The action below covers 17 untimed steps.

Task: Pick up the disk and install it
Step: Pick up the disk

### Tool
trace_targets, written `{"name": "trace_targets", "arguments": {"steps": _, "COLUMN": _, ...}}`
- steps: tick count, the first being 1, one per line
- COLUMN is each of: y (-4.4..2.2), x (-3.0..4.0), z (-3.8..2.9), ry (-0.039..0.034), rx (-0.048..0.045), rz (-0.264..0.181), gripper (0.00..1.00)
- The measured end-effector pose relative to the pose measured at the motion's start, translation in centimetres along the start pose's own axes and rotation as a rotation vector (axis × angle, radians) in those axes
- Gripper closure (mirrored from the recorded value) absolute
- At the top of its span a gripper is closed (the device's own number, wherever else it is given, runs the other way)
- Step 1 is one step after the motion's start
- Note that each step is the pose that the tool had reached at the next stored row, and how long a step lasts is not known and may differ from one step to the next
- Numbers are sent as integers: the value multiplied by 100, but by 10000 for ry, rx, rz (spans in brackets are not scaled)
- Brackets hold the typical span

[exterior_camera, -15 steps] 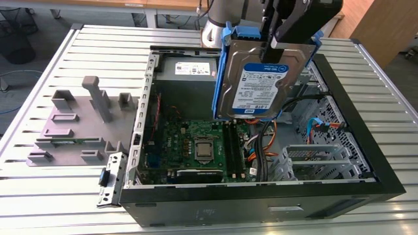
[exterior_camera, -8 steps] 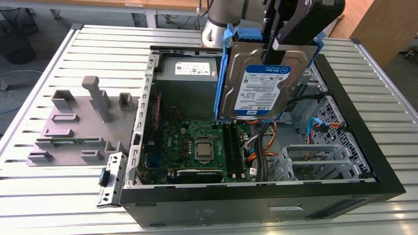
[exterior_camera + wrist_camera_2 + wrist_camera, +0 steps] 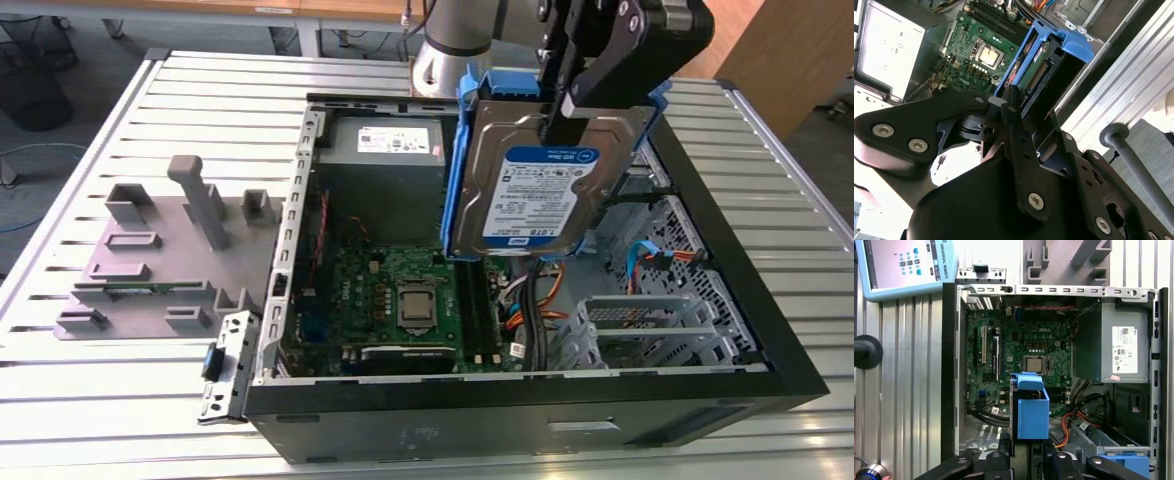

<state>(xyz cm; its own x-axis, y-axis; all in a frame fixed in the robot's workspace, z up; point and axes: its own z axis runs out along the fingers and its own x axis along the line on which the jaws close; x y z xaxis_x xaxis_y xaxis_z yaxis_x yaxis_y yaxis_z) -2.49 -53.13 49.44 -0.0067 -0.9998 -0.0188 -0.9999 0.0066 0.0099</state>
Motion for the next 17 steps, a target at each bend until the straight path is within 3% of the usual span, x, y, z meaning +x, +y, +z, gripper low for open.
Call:
{"name": "trace_targets", "arguments": {"steps": 9, "y": -13, "x": 79, "z": 11, "ry": 1, "rx": 3, "rz": 120, "gripper": 65}}
{"name": "trace_targets", "arguments": {"steps": 17, "y": -106, "x": 135, "z": 14, "ry": -1, "rx": 3, "rz": 198, "gripper": 65}}
